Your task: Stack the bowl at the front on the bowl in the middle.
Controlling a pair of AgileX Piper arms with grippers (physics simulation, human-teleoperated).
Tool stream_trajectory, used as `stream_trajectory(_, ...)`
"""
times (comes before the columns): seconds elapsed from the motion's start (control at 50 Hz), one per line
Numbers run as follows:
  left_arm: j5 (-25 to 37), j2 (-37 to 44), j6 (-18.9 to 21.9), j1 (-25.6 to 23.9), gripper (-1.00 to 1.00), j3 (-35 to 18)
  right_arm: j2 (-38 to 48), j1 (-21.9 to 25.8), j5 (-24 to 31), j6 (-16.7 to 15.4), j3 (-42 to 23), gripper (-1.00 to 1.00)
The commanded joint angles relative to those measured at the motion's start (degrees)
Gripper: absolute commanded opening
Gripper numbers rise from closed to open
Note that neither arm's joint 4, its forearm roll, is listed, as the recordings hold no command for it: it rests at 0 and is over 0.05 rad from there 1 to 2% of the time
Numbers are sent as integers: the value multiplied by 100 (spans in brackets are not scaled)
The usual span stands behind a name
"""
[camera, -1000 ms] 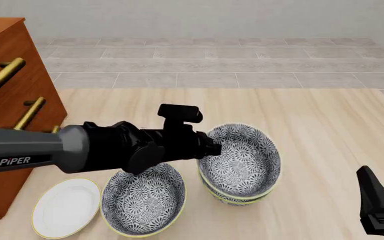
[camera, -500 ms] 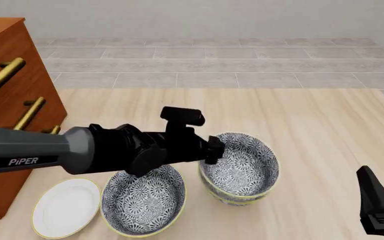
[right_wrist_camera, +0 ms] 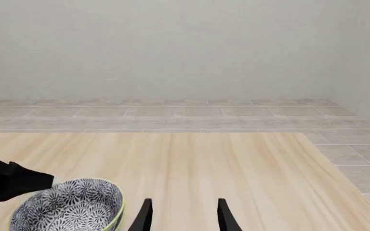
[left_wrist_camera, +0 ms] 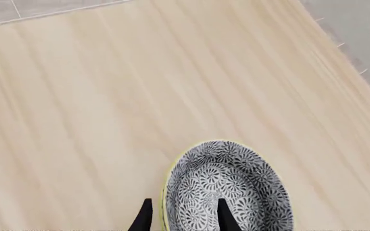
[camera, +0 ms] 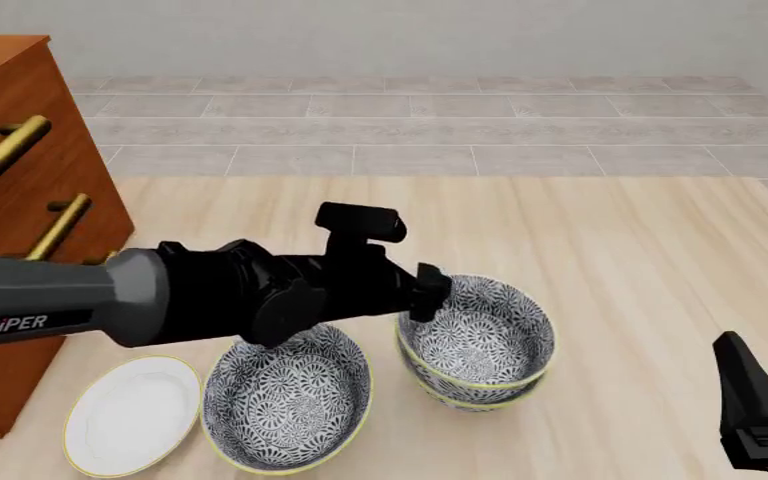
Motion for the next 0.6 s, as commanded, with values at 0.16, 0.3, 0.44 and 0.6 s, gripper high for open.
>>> stream_trajectory(0.16, 256, -626, 221, 112, 100, 175, 4, 4, 2, -5, -1, 100)
stream_trajectory(0.3, 407, -1231, 398, 255, 100, 464, 4, 3, 2, -4, -1, 100)
stream_trajectory(0.44, 469, -1844, 676, 503, 100, 796, 3, 3, 2, -5, -1, 100)
stream_trajectory(0.6, 628, -2524, 854, 700, 100, 1094, 3, 4, 2, -4, -1, 100)
